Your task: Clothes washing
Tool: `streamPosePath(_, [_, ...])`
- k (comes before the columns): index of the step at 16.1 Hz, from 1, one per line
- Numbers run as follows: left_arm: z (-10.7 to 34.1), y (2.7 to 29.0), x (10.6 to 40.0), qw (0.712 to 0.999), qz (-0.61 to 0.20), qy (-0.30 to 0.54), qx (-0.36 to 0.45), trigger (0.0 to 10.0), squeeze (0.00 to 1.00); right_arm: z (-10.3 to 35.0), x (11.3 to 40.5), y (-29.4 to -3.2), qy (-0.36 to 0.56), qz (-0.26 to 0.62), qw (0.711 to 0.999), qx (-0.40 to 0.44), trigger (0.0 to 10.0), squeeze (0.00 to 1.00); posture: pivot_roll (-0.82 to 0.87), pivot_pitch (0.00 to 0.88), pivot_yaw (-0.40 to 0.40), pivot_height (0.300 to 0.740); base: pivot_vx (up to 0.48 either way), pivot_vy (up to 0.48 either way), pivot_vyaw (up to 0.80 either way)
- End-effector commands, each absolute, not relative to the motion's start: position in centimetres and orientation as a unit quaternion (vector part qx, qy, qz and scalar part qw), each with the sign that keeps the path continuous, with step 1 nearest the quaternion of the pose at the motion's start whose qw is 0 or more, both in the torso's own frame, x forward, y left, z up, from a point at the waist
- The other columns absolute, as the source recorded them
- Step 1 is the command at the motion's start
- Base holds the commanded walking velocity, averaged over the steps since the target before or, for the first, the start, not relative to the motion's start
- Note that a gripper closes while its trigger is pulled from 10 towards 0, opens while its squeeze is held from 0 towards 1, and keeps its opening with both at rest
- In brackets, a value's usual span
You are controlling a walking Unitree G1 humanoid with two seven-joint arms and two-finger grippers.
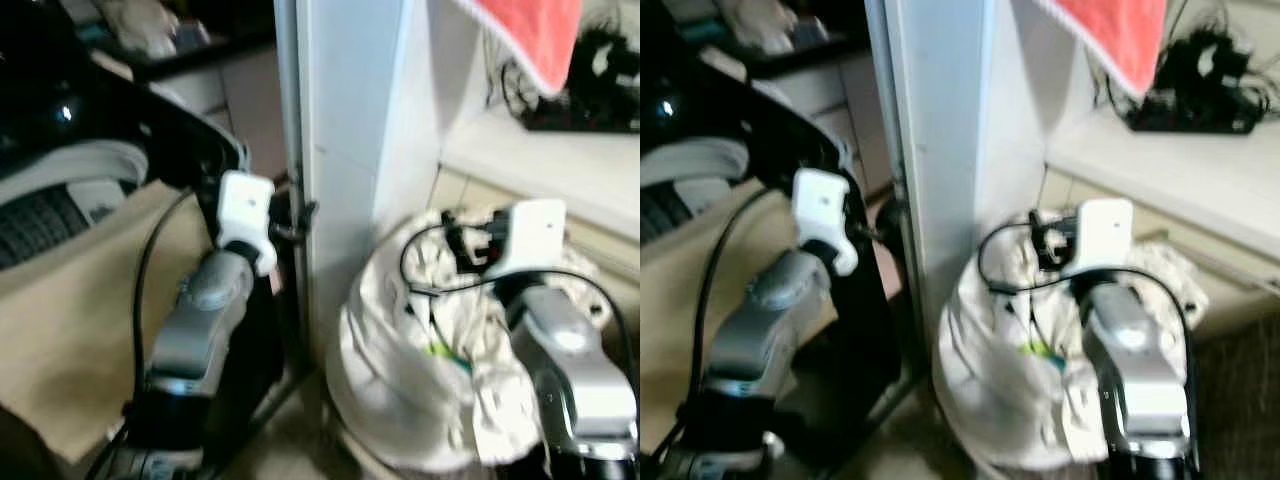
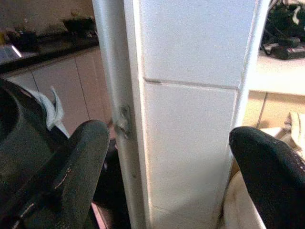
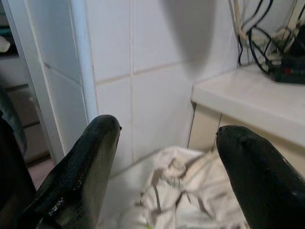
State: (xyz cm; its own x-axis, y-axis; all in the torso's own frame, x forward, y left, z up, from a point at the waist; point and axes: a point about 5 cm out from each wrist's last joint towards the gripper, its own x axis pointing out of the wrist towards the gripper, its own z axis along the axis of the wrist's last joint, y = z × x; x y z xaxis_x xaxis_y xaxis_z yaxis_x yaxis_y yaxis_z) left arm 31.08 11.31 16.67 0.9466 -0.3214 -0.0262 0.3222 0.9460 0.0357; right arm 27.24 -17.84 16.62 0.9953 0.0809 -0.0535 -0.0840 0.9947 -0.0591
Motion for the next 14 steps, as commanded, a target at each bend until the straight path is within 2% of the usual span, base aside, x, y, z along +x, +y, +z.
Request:
streamPosePath(1, [16.90,12.27,31.23,0.988,-0.150,0.005,0.023,10.0,0.00,16.81,27.29,-17.33,0.021,0.050,0.998,-0.025,10.0,0.00,-0.11,0.000,0.018,0.740,0.296,0.000,0.00])
streamPosePath(6, [16.34,11.49,30.95,0.985,-0.170,0.012,0.023,10.0,0.00,16.50,27.01,-17.87,0.029,0.034,0.999,-0.023,10.0,0.00,-0.12,0.000,0.027,0.740,0.057,0.000,0.00])
streamPosePath(8, [16.44,11.44,31.02,0.985,-0.172,0.009,0.023,10.0,0.00,16.47,26.94,-17.91,0.033,0.032,0.999,-0.020,10.0,0.00,-0.12,0.000,0.029,0.740,0.000,0.330,0.00])
streamPosePath(14, [16.50,11.40,31.20,0.984,-0.174,0.007,0.025,10.0,0.00,16.46,26.91,-17.94,0.034,0.029,0.999,-0.015,10.0,0.00,-0.12,0.000,0.032,0.740,0.000,0.388,-0.58])
